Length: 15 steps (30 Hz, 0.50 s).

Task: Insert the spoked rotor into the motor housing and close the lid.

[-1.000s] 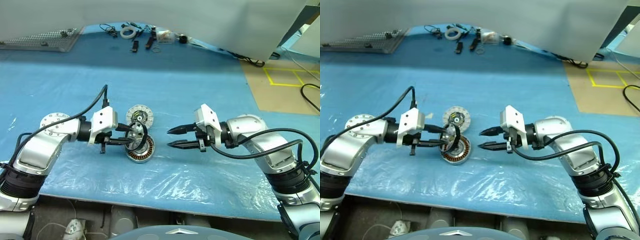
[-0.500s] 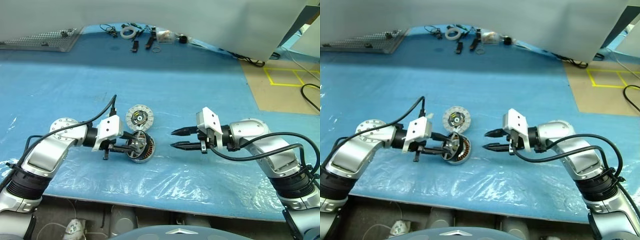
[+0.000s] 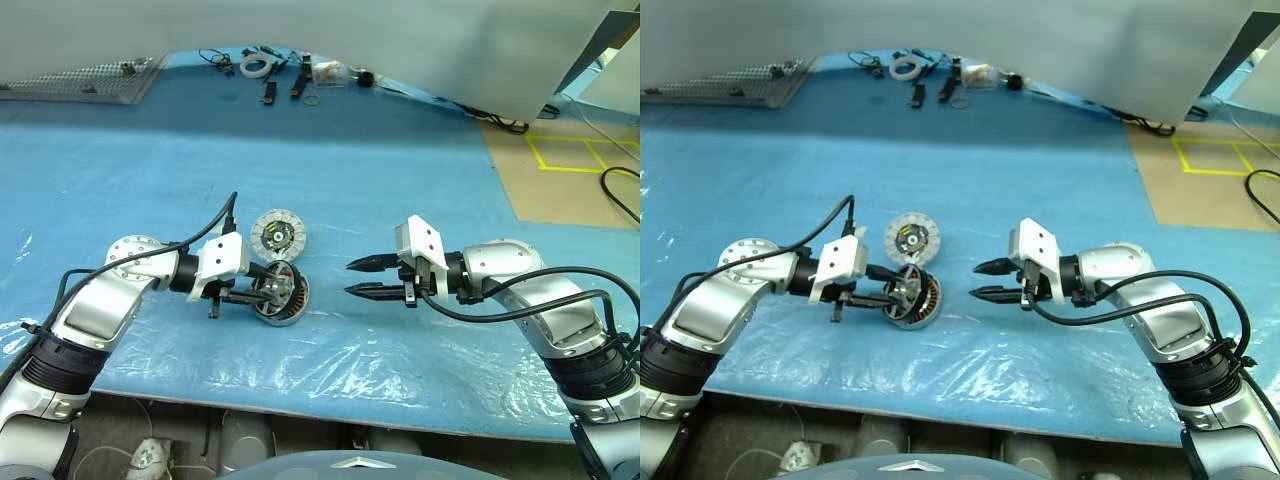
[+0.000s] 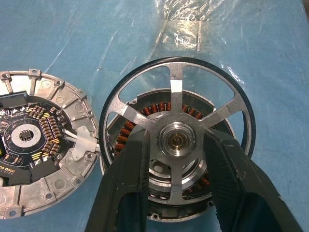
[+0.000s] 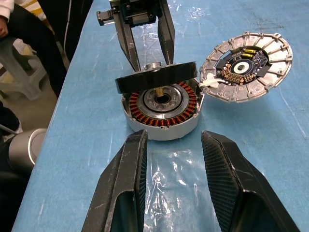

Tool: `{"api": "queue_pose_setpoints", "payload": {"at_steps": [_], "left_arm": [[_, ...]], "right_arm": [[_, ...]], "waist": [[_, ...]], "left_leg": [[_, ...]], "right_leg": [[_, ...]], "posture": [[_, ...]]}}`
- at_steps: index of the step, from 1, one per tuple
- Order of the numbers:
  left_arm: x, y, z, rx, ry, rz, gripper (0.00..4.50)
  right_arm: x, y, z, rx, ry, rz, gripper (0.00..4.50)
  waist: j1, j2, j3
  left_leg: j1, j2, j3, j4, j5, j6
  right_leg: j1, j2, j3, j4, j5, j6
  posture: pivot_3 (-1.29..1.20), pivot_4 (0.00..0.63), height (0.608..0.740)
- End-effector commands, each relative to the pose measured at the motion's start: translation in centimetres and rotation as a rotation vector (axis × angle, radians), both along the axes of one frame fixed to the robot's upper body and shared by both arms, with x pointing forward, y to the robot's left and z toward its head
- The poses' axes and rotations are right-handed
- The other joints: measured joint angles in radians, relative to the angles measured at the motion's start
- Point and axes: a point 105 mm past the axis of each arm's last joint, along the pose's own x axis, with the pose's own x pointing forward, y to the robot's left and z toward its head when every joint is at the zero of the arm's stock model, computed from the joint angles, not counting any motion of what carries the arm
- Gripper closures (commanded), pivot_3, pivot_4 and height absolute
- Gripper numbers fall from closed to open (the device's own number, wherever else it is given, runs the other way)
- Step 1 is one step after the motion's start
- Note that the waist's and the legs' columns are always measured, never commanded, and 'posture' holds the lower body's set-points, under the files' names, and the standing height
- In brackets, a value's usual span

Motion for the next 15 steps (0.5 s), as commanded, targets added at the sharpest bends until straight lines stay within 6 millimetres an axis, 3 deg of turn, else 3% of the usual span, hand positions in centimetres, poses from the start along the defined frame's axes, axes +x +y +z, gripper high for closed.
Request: {"api": "queue_pose_setpoints", "payload": {"at_steps": [1, 15], "left_arm": [[0.0, 0.3, 0.5, 0.02, -0.02, -0.006, 3.16], [-0.3, 0.5, 1.6, 0.01, -0.035, -0.008, 3.16]], "right_arm": [[-0.1, -0.1, 1.2, 0.01, -0.063, 0.008, 2.67], [-0.1, 0.5, 1.3, 0.013, -0.068, 0.016, 2.67]], "waist": [[-0.001, 0.0, 0.0], [0.0, 0.0, 0.0]], "left_leg": [[0.0, 0.0, 0.0, 0.0, 0.0, 0.0], [0.0, 0.0, 0.0, 0.0, 0.0, 0.0]], "right_leg": [[0.0, 0.0, 0.0, 0.0, 0.0, 0.0], [0.0, 0.0, 0.0, 0.0, 0.0, 0.0]], "posture": [[0.0, 0.15, 0.74], [0.0, 0.15, 0.74]]}}
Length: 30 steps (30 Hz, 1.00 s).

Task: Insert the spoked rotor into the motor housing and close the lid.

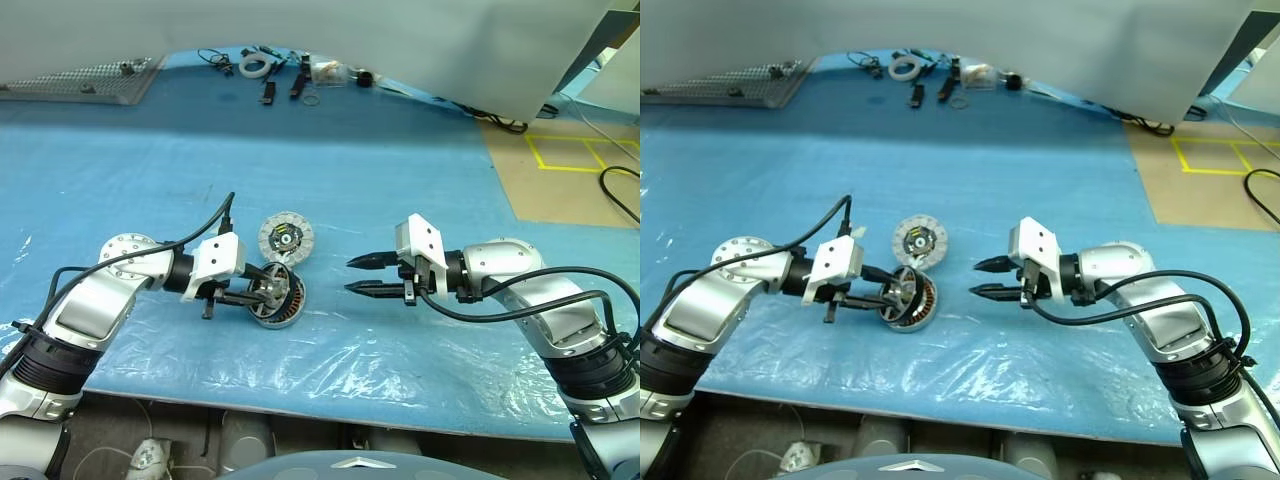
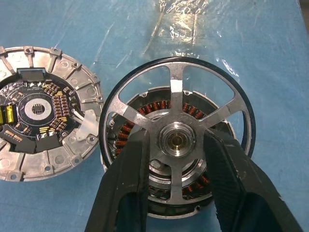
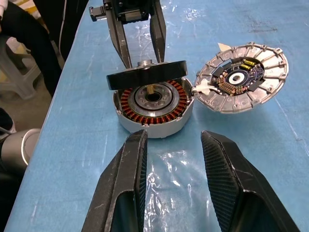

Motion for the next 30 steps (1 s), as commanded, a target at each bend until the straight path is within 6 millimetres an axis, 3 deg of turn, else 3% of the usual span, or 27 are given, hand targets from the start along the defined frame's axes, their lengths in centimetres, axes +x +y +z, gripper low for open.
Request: {"api": "queue_pose_setpoints", "payload": {"at_steps": [1, 11, 30], "left_arm": [[0.1, 0.1, 1.5, -0.015, -0.046, -0.003, 3.16], [0.7, 0.0, 2.6, -0.045, -0.076, 0.004, 3.16], [0.8, 0.5, 0.9, -0.005, -0.044, 0.01, 3.16]], "right_arm": [[-0.3, 0.5, 1.1, 0.012, -0.049, 0.024, 2.67], [-0.1, 0.4, 1.1, 0.006, -0.05, 0.02, 2.67], [0.1, 0.2, 0.5, -0.006, -0.058, 0.006, 2.67]], "waist": [[0.0, 0.0, 0.0], [0.0, 0.0, 0.0], [0.001, 0.0, 0.0]], "left_leg": [[0.0, 0.0, 0.0, 0.0, 0.0, 0.0], [0.0, 0.0, 0.0, 0.0, 0.0, 0.0], [0.0, 0.0, 0.0, 0.001, 0.0, 0.0]], "right_leg": [[0.0, 0.0, 0.0, 0.0, 0.0, 0.0], [0.0, 0.0, 0.0, 0.0, 0.0, 0.0], [0.0, 0.0, 0.0, 0.001, 0.0, 0.0]], "posture": [[0.0, 0.15, 0.74], [0.0, 0.15, 0.74], [0.0, 0.15, 0.74]]}}
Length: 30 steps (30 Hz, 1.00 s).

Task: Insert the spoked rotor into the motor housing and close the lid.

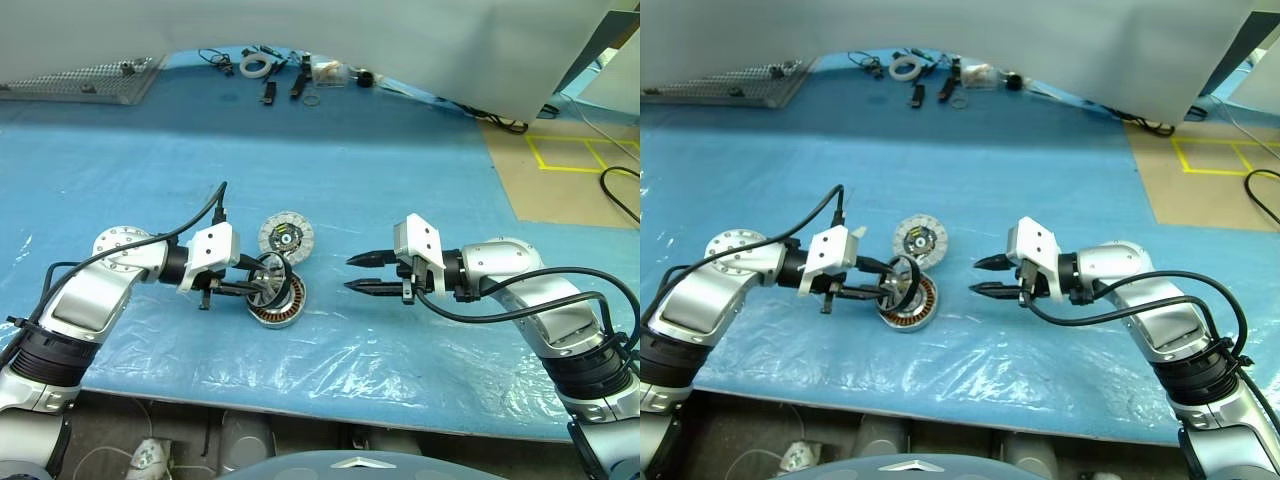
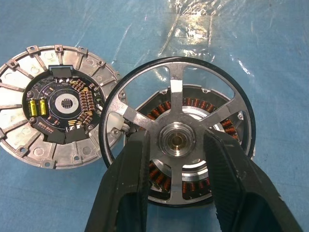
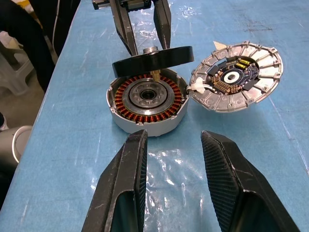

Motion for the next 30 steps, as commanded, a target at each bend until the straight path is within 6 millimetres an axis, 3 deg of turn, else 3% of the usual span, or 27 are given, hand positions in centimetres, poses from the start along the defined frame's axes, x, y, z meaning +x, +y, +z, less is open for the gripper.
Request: {"api": "queue_pose_setpoints", "payload": {"at_steps": [1, 23, 24, 29, 30], "left_arm": [[-0.22, -0.22, 0.13, 0.003, -0.019, -0.023, 3.16], [-0.55, -0.04, -0.81, 0.033, 0.004, -0.031, 3.16], [-0.43, -0.03, -0.77, 0.03, 0.003, -0.028, 2.45], [-0.02, -0.04, -0.58, 0.028, 0.003, -0.007, 1.02], [0.12, -0.15, -0.25, 0.016, 0.003, 0.001, 1.02]], "right_arm": [[-0.18, 0.23, 0.6, 0.008, -0.032, 0.018, 2.67], [0.04, 0.17, 0.5, -0.003, -0.035, 0.01, 2.67], [0.05, 0.16, 0.52, -0.003, -0.035, 0.009, 2.67], [0.08, 0.2, 0.65, -0.002, -0.036, 0.007, 2.67], [0.08, 0.21, 0.66, -0.002, -0.035, 0.006, 2.67]], "waist": [[0.0, 0.0, 0.0], [0.0, 0.0, 0.0], [0.0, 0.0, 0.0], [0.0, 0.0, 0.0], [0.0, 0.0, 0.0]], "left_leg": [[0.0, 0.0, 0.0, 0.0, 0.0, 0.0], [0.0, 0.0, 0.0, 0.001, 0.0, 0.0], [0.0, 0.0, 0.0, 0.001, 0.0, 0.0], [0.0, 0.0, 0.0, 0.001, 0.0, 0.0], [0.0, 0.0, 0.0, 0.001, 0.0, 0.0]], "right_leg": [[0.0, 0.0, 0.0, 0.0, 0.0, 0.0], [0.0, 0.0, 0.0, 0.001, 0.0, 0.0], [0.0, 0.0, 0.0, 0.002, 0.0, 0.0], [0.0, 0.0, 0.0, 0.002, 0.0, 0.0], [0.0, 0.0, 0.0, 0.002, 0.0, 0.0]], "posture": [[0.0, 0.15, 0.74], [0.0, 0.15, 0.74], [0.0, 0.15, 0.74], [0.0, 0.15, 0.74], [0.0, 0.15, 0.74]]}}
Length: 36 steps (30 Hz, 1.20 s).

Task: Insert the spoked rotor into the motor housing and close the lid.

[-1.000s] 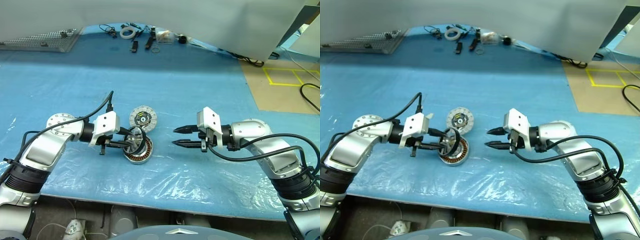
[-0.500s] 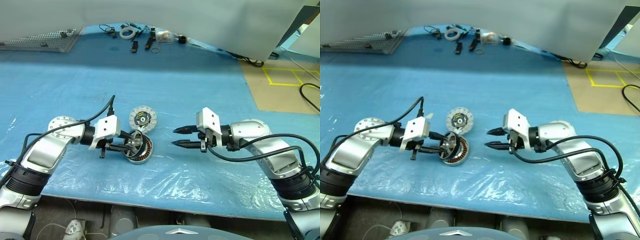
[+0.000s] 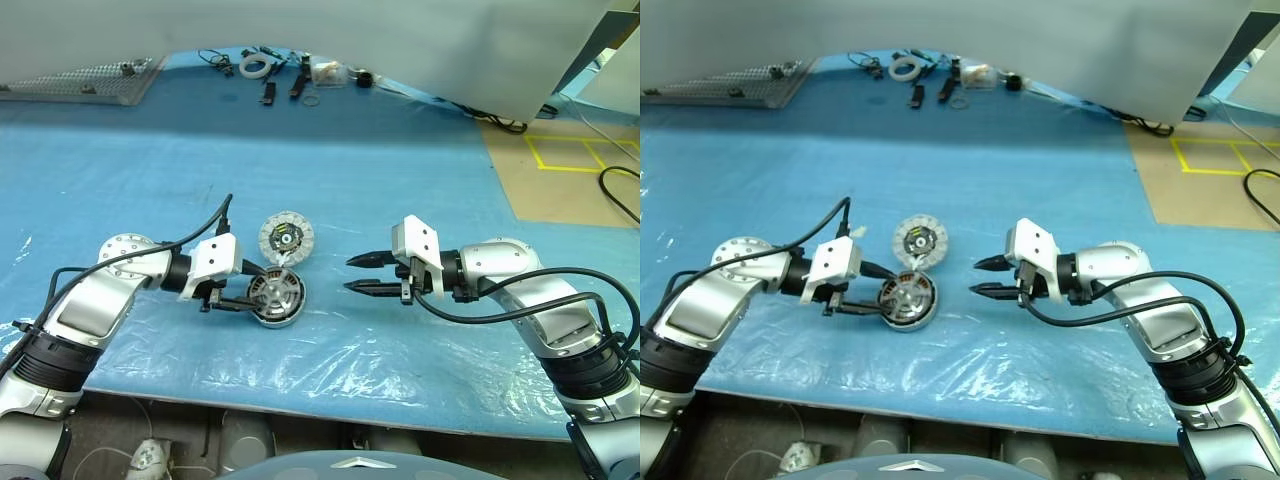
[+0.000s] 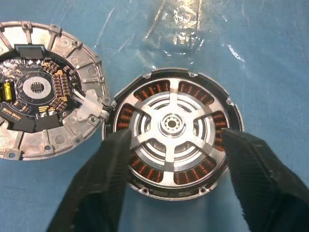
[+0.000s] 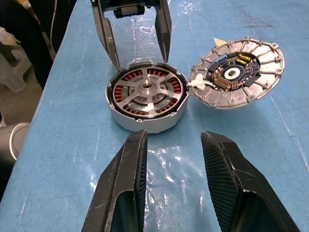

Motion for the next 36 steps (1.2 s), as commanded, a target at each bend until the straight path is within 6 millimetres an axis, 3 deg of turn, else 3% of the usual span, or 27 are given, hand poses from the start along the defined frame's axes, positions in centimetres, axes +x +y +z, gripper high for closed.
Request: {"api": "queue_pose_setpoints", "payload": {"at_steps": [1, 4, 10, 15, 20, 25, 29, 32, 36], "left_arm": [[0.5, -0.5, 1.5, -0.026, -0.036, 0.004, 1.02], [0.7, -0.6, 2.3, -0.037, -0.072, 0.002, 1.02], [0.5, -1.4, 6.1, -0.245, -0.04, 0.038, 1.02], [0.1, 0.2, 6.5, -0.28, -0.009, 0.14, 1.02], [0.6, 2.4, 5.3, -0.262, -0.042, 0.298, 1.02], [-1.5, 3.5, 4.1, -0.326, 0.012, 0.399, 1.02], [-2.8, 3.5, 2.8, -0.348, 0.014, 0.451, 0.98], [-3.4, 3.0, 2.3, -0.36, 0.012, 0.46, 0.98], [-3.6, 2.7, 1.8, -0.378, 0.022, 0.49, 0.98]], "right_arm": [[0.0, 0.2, 0.9, 0.011, -0.032, 0.01, 2.67], [-0.1, 0.2, 0.9, 0.01, -0.031, 0.011, 2.67], [-0.1, 0.4, 1.0, 0.016, -0.031, 0.015, 2.67], [0.5, 0.9, 2.7, 0.037, -0.041, 0.03, 2.67], [2.3, 1.7, 2.6, 0.037, -0.067, 0.043, 2.67], [3.2, 4.1, 2.2, 0.106, -0.042, 0.073, 2.67], [3.1, 6.2, -0.2, 0.116, 0.034, 0.118, 3.55], [3.2, 7.2, -0.2, 0.123, 0.045, 0.154, 4.45], [3.1, 8.3, -0.3, 0.129, 0.079, 0.192, 4.45]], "waist": [[0.0, 0.0, 0.0], [0.0, 0.0, 0.0], [0.001, 0.0, 0.0], [-0.01, 0.0, 0.0], [-0.019, 0.0, 0.0], [-0.028, 0.0, 0.0], [-0.027, 0.0, 0.0], [-0.022, 0.0, 0.0], [-0.026, 0.0, -0.001]], "left_leg": [[0.0, 0.0, 0.0, 0.0, 0.0, 0.0], [0.0, 0.0, 0.0, 0.0, 0.0, 0.0], [0.0, 0.0, 0.0, 0.001, 0.0, 0.0], [0.0, 0.0, 0.0, 0.001, 0.0, 0.0], [0.0, 0.0, 0.0, 0.001, 0.0, 0.0], [-0.003, 0.0, 0.0, 0.001, 0.0, 0.0], [-0.005, 0.001, -0.001, 0.001, 0.0, 0.0], [-0.005, 0.001, -0.001, 0.002, 0.0, 0.0], [-0.005, 0.001, -0.001, 0.003, 0.0, 0.001]], "right_leg": [[0.0, 0.0, 0.0, 0.0, 0.0, 0.0], [0.0, 0.0, 0.0, 0.0, 0.0, 0.0], [0.0, 0.0, 0.0, 0.001, 0.0, 0.0], [-0.001, 0.0, 0.001, 0.001, 0.0, 0.0], [0.0, 0.0, 0.0, 0.001, 0.0, 0.0], [-0.002, 0.0, 0.0, 0.001, 0.0, 0.0], [-0.003, 0.0, -0.001, 0.0, 0.0, 0.0], [-0.003, 0.0, -0.002, 0.0, 0.0, 0.0], [-0.003, 0.0, -0.001, 0.001, 0.0, -0.001]], "posture": [[0.0, 0.15, 0.74], [0.0, 0.15, 0.74], [0.0, 0.15, 0.74], [0.0, 0.15, 0.74], [0.0, 0.15, 0.74], [0.0, 0.15, 0.74], [0.0, 0.15, 0.74], [0.0, 0.15, 0.74], [0.0, 0.15, 0.74]]}}
